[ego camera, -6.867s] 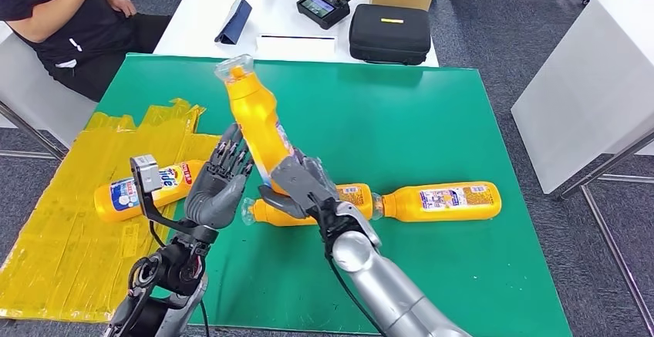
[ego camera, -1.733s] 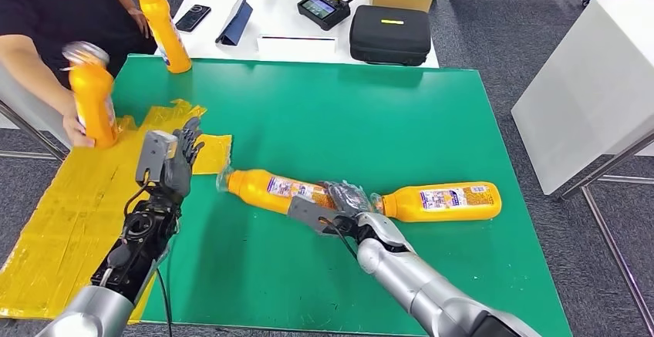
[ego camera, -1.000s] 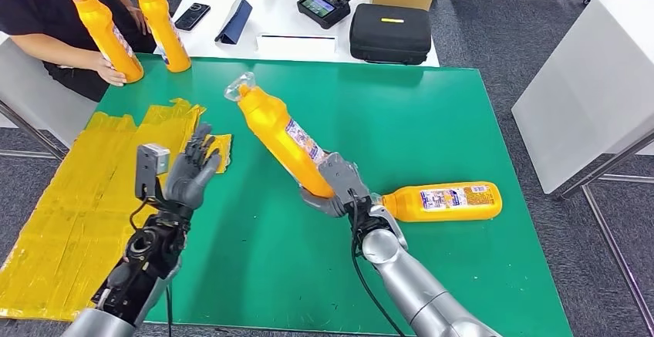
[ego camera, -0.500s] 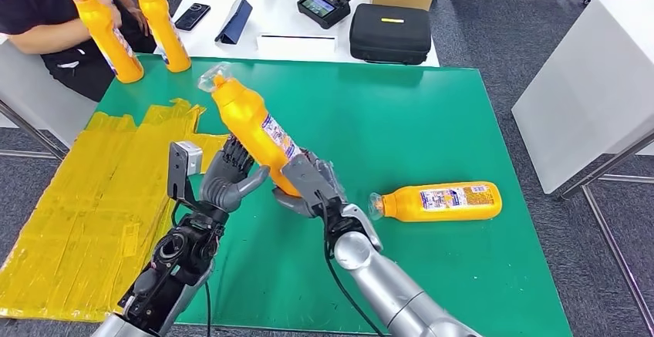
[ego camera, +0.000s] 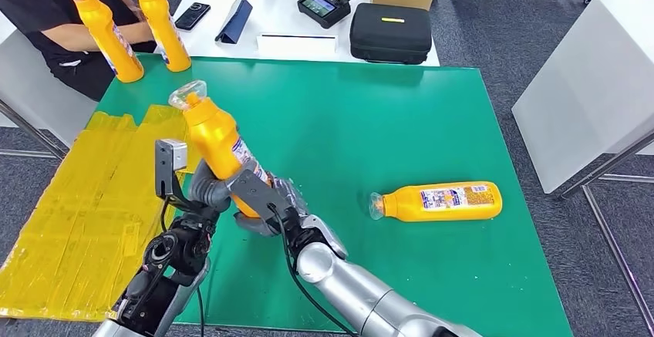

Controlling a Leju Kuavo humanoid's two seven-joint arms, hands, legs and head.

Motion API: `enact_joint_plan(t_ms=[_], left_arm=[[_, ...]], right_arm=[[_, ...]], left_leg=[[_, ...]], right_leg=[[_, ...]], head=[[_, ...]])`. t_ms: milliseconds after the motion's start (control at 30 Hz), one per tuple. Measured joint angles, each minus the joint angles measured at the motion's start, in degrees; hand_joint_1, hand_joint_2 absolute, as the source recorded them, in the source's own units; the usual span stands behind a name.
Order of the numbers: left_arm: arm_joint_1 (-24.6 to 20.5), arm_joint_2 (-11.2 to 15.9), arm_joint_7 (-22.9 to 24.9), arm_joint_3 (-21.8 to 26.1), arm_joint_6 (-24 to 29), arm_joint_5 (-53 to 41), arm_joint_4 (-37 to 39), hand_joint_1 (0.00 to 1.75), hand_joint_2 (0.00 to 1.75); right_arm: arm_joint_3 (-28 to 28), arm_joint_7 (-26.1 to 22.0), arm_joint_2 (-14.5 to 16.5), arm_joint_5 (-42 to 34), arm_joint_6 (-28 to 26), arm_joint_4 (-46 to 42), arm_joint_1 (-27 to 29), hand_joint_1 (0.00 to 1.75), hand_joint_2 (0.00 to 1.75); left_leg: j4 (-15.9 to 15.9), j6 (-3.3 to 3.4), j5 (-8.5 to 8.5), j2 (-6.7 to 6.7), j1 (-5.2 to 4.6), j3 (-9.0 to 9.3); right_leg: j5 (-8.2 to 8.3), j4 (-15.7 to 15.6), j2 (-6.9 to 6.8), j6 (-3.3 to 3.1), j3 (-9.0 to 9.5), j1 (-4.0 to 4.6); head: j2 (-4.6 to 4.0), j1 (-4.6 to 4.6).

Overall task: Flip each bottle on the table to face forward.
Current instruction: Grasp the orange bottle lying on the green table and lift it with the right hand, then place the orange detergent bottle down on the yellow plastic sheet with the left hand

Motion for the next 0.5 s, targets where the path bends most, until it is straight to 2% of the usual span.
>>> enact_joint_plan(t_ms=[100, 467, 500], left_arm=[[0.81, 0.23, -0.59, 0.77, 0.09, 0.39, 0.01, 1.74, 1.75], [1.41, 0.33, -4.59, 2.08, 1.98, -0.17, 0.03, 1.75, 1.75], [1.42, 0.39, -5.01, 2.10, 2.44, -0.60, 0.03, 1.75, 1.75]], right_arm=[[3.17, 0.09, -0.01, -2.16, -0.27, 1.63, -1.53, 1.75, 1.75], [8.07, -2.93, 0.09, -5.39, -0.68, 6.49, -5.75, 1.75, 1.75], [8.20, -3.42, 0.20, -5.39, -0.92, 6.86, -5.89, 1.31, 1.75]], left_leg=[[0.00, 0.00, 0.00, 0.00, 0.00, 0.00], [0.00, 0.00, 0.00, 0.00, 0.00, 0.00], [0.00, 0.00, 0.00, 0.00, 0.00, 0.00]], right_leg=[[0.00, 0.00, 0.00, 0.00, -0.01, 0.00], [0.00, 0.00, 0.00, 0.00, -0.01, 0.00], [0.00, 0.00, 0.00, 0.00, -0.01, 0.00]], head=[[0.00, -0.01], [0.00, -0.01], [0.00, -0.01]])
